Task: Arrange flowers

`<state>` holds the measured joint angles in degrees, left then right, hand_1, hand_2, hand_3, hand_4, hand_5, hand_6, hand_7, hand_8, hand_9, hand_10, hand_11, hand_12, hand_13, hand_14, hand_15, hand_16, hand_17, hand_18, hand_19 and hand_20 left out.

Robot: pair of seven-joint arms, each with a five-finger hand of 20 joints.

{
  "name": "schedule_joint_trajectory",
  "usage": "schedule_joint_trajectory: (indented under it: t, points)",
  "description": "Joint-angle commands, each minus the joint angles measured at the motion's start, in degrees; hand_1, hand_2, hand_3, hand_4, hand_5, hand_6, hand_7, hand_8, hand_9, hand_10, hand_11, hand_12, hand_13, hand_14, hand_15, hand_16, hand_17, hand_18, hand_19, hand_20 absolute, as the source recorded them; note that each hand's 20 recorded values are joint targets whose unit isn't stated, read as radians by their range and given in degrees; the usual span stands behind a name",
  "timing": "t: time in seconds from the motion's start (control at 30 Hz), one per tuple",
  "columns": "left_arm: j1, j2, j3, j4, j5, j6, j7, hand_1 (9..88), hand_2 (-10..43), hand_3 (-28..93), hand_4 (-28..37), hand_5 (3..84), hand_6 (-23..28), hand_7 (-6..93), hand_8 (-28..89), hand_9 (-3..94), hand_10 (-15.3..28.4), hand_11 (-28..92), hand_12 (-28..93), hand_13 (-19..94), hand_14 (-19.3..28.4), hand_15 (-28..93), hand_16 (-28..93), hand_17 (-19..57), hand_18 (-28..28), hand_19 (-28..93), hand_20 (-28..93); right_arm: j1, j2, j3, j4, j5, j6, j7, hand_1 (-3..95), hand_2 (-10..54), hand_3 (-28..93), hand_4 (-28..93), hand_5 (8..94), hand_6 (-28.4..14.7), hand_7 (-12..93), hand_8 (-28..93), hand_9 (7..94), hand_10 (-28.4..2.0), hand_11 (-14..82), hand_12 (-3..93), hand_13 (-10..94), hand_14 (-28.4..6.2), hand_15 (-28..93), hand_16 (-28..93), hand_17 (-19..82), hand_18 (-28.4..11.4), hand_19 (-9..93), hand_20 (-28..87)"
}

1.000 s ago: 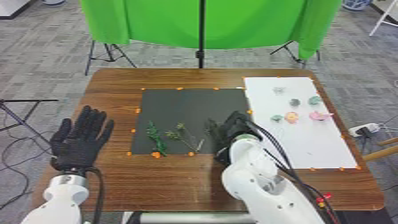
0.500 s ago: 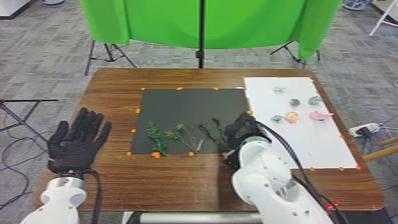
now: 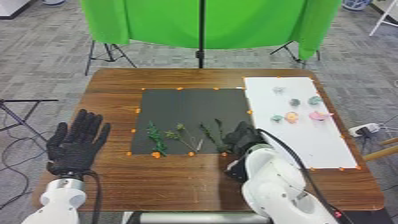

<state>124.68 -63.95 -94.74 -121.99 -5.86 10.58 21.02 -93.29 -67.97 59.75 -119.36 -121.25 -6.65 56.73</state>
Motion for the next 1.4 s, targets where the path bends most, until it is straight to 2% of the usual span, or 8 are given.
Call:
schedule_joint_trajectory:
  t: [0.03, 0.3, 0.4, 0.5, 0.77, 0.97, 1.23, 1.4]
  points:
    - [1.36, -0.73, 0.04, 0.03, -0.17, 0.2, 0.49, 28.7, 17.6, 80, -28.3, 53.8, 10.7, 16.0, -10, 45.9, 16.8, 27, 13, 34, 16.6, 44, -9, -7.4, 14.1, 40, 14, -1.3, 3.34, 9.57, 0.15, -6.02, 2.88, -13.08, 38.3, -5.4, 80, -22, 77.6, -6.5, 15, -1, 78.0, -17.3, 55.3, 31.2, 73, -16.3, 75, 32, 35, -28.4, 89, 36]
    - [1.21, -0.82, 0.34, 0.29, -0.2, -0.48, 0.53, 28.7, 17.7, 80, -28.3, 53.6, 10.6, 15.9, -10, 45.9, 16.8, 27, 13, 34, 16.7, 44, -9, -7.4, 14.1, 40, 14, -1.12, 5.18, 18.6, 4.09, -13.75, -7.57, -26.67, 42.9, -9.5, 86, -28, 59.4, -4.3, 24, -15, 53.8, -17.0, 25.1, 18.6, 56, -15.5, 79, 28, 29, -23.9, 90, 41]
    - [0.91, -0.8, 0.52, 0.4, 0.97, -0.37, 0.58, 28.6, 17.7, 80, -28.3, 53.5, 10.5, 15.9, -10, 45.9, 16.8, 27, 13, 34, 16.7, 44, -9, -7.4, 14.1, 40, 14, -0.85, 6.27, 19.25, 6.01, -19.05, -12.29, -30.4, 42.3, -9.5, 85, -28, 51.8, -4.6, 20, -14, 46.4, -16.3, 14.5, 16.7, 52, -15.5, 73, 22, 28, -24.1, 88, 42]
    - [0.67, -0.77, 0.62, 0.53, 1.42, -0.27, 0.37, 28.6, 17.7, 80, -28.3, 53.5, 10.5, 16.0, -10, 45.8, 16.9, 27, 13, 34, 16.7, 44, -9, -7.4, 14.0, 40, 14, -1.12, 7.54, 18.22, 9.05, -23.51, -9.46, -33.64, 42.0, -9.5, 86, -28, 47.7, -4.5, 17, -13, 43.0, -15.0, 10.3, 16.4, 51, -14.8, 71, 19, 27, -24.3, 88, 43]
    - [0.04, -0.65, 1.96, 0.72, 2.39, 0.78, 1.09, 28.7, 17.8, 80, -28.3, 53.5, 10.6, 16.1, -10, 45.9, 16.8, 27, 13, 34, 16.7, 44, -9, -7.4, 14.0, 40, 14, -0.05, 7.23, 16.14, 15.93, -27.45, -3.6, -36.14, 47.3, -9.5, 84, -28, 50.2, -2.4, 19, -14, 50.2, -12.4, 13.3, 16.7, 56, -12.1, 72, 19, 29, -23.1, 87, 42]
    - [-0.18, -0.87, 1.97, 0.74, 1.99, 0.53, 1.1, 28.8, 17.9, 80, -28.3, 53.8, 10.6, 16.2, -10, 45.9, 16.7, 27, 13, 34, 16.7, 44, -8, -7.4, 14.1, 40, 14, 0.75, 6.63, 15.06, 17.94, -28.55, -3.64, -34.8, 53.3, -9.5, 77, -28, 57.6, -0.3, 21, -15, 59.8, -11.9, 16.3, 16.9, 60, -10.3, 68, 31, 31, -22.9, 87, 42]
    - [0.05, -0.95, 1.83, 0.63, 1.54, 0.77, 1.31, 28.8, 17.9, 80, -28.3, 53.9, 10.6, 16.4, -10, 46.1, 16.7, 28, 13, 34, 16.7, 44, -9, -7.3, 14.0, 40, 14, 0.2, 6.36, 14.78, 19.5, -27.18, 0.52, -32.46, 56.3, -9.5, 73, -28, 58.2, -0.4, 27, -17, 59.6, -12.8, 22.5, 18.8, 60, -9.4, 67, 34, 33, -21.7, 87, 40]
    - [0.2, -1.07, 1.82, 0.53, 1.43, 0.51, 1.47, 28.8, 18.0, 80, -28.3, 53.9, 10.6, 16.4, -10, 46.1, 16.8, 28, 13, 34, 16.7, 44, -9, -7.3, 14.0, 40, 14, 0.24, 6.16, 14.42, 20.3, -26.6, 4.59, -33.25, 67.2, -9.5, 60, -28, 65.9, -1.7, 43, -4, 76.4, -10.6, 16.2, 39.3, 74, -4.1, 40, 41, 39, -18.5, 82, 36]
